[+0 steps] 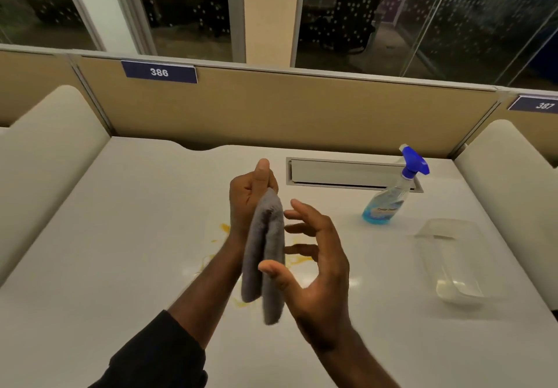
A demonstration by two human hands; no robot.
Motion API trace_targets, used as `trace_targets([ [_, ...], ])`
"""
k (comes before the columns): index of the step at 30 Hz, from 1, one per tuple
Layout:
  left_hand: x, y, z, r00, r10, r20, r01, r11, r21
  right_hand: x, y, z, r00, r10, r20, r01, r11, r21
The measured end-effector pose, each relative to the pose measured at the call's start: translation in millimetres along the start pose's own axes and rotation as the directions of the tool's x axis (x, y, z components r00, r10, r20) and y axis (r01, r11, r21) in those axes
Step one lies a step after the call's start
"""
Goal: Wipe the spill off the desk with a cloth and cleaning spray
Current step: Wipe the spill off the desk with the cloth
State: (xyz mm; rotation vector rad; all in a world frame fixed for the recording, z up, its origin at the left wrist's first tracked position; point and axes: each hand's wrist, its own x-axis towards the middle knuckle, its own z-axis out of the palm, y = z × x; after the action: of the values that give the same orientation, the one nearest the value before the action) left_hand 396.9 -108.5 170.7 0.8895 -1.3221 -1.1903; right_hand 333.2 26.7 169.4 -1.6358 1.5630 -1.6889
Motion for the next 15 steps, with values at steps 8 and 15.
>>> trace_targets([
  [8, -2.8, -1.5, -43.2, 0.945, 0.326, -0.009, -0.282, 0.829, 0.483, -8.7, 4.1, 40.9, 0.988, 0.064, -0.138, -0.088, 0.981, -0.171],
  [15, 1.5, -8.0, -84.8, 0.861, 0.183, 0.474, -0.419, 0.783, 0.460, 2.0, 25.2, 37.1, 0.981, 0.135, -0.142, -0.148, 0.985, -0.087],
])
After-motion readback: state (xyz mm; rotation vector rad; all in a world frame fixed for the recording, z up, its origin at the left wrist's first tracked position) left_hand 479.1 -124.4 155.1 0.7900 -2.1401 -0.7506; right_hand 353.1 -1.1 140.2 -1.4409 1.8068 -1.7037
